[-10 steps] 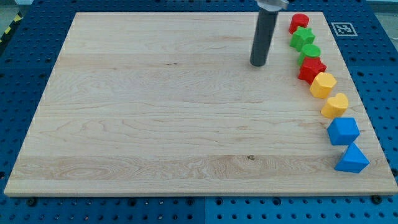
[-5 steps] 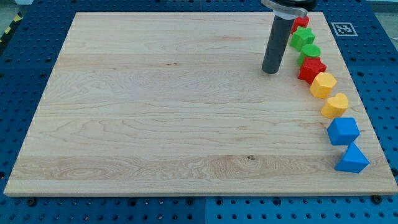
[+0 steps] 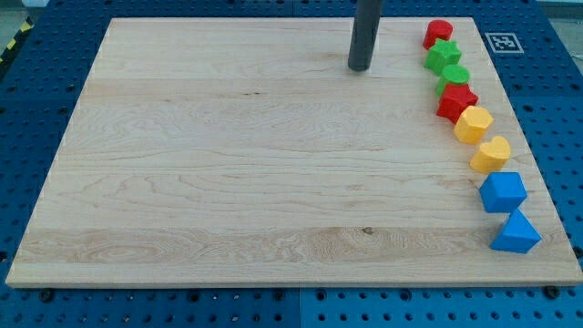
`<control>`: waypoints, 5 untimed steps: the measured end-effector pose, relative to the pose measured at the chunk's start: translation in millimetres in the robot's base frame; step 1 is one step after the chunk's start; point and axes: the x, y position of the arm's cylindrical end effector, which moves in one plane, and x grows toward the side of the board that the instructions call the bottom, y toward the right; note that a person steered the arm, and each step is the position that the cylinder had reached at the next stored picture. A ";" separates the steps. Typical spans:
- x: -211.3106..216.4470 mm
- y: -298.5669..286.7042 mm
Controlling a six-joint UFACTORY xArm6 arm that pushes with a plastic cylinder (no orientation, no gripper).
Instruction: Move the red circle towards the top center of the board
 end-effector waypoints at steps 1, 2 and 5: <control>-55.4 18.6; -90.4 37.1; -91.2 148.2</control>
